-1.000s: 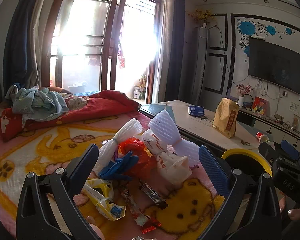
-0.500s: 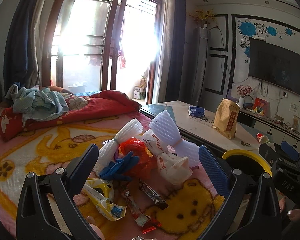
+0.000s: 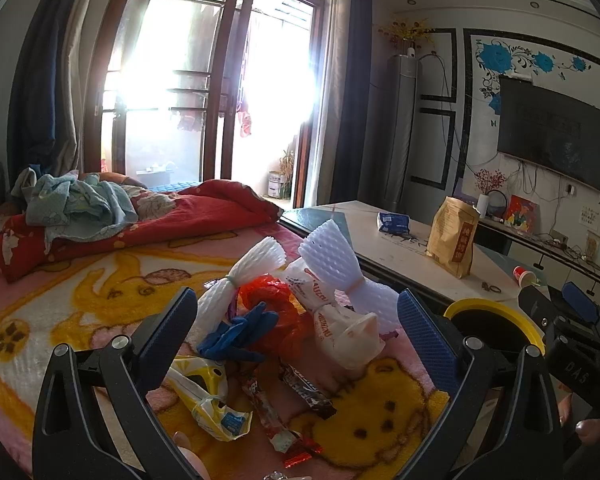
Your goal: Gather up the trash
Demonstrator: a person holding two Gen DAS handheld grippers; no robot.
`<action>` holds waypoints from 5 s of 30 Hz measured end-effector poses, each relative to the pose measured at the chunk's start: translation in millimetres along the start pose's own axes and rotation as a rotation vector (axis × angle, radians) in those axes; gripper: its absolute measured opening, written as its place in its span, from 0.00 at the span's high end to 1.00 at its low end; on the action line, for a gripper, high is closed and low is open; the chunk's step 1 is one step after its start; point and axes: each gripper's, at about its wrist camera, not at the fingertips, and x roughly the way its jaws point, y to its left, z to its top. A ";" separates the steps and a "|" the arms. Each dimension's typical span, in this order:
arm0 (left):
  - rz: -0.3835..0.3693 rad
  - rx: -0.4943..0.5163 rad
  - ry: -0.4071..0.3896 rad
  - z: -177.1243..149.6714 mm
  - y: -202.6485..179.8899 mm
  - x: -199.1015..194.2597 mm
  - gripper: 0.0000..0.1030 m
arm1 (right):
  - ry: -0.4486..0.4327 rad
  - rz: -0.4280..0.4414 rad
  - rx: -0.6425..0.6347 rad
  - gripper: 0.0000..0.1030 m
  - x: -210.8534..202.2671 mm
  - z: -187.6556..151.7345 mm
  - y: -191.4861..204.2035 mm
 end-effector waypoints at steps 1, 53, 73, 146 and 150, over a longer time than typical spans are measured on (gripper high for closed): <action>0.000 0.000 -0.001 -0.2 0.0 0.0 0.06 | 0.001 0.001 0.000 0.10 0.1 0.0 -0.1; 0.146 -0.213 0.168 41.7 148.4 94.5 0.06 | 0.389 0.443 -0.126 0.17 152.3 39.4 96.2; -0.107 -0.251 0.465 4.7 139.6 177.1 0.29 | 0.594 0.512 -0.141 0.70 194.3 13.5 104.1; -0.431 0.040 0.434 30.0 -75.5 149.2 0.83 | 0.387 0.081 0.255 0.77 144.1 42.4 -125.4; -0.448 0.068 0.446 27.6 -93.1 152.2 0.83 | 0.382 0.047 0.284 0.77 144.8 41.0 -142.9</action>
